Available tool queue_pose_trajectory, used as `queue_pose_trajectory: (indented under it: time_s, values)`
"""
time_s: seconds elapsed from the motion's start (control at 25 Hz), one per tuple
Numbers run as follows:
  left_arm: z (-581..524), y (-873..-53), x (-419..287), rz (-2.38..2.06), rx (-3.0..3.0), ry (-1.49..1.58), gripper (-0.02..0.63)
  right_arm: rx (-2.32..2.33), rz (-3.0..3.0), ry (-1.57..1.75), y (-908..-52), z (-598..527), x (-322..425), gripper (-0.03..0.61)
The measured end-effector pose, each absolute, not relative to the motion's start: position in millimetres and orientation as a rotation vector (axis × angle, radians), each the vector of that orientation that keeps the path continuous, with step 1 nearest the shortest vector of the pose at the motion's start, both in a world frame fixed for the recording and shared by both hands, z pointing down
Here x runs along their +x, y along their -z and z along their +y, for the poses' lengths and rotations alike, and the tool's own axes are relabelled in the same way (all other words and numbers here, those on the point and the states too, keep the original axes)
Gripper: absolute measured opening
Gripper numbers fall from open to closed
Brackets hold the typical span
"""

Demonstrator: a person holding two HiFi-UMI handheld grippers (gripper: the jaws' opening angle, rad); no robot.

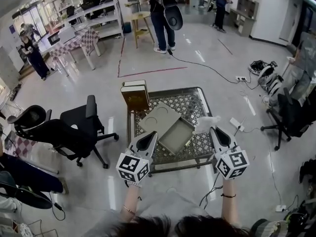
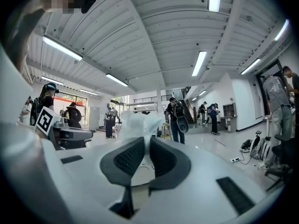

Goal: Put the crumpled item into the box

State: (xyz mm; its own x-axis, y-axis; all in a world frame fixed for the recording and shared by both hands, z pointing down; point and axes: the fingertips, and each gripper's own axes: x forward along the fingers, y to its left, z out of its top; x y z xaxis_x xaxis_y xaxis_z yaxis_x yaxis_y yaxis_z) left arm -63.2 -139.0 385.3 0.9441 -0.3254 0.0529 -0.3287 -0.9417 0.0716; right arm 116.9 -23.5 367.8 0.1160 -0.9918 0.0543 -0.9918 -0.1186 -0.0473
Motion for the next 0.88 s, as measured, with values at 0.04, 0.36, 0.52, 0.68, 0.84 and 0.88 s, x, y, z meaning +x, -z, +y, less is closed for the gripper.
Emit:
queue_pose_trajectory:
  time_s: [0.04, 0.36, 0.52, 0.68, 0.84, 0.88]
  values:
    - [-141, -387, -62, -0.506, 3.016, -0.067, 0.017, 2.344, -2.088, -0.123, -370, -27, 118, 0.057]
    - [-157, -400, -55, -0.52, 2.982, -0.112, 0.018, 2.314, -2.112, -0.19, -385, -54, 125, 0.057]
    - [-164, -405, -47, -0.552, 2.95, -0.122, 0.018, 2.266, -2.144, -0.22, -390, -69, 134, 0.057]
    - [-177, -411, -39, -0.606, 2.914, -0.124, 0.017, 2.212, -2.178, -0.24, -395, -92, 146, 0.057]
    - [-187, -412, -25, -0.67, 2.886, -0.12, 0.017, 2.164, -2.215, -0.254, -397, -112, 166, 0.057]
    - [-189, -413, -21, -0.689, 2.875, -0.12, 0.017, 2.141, -2.232, -0.261, -399, -117, 170, 0.057]
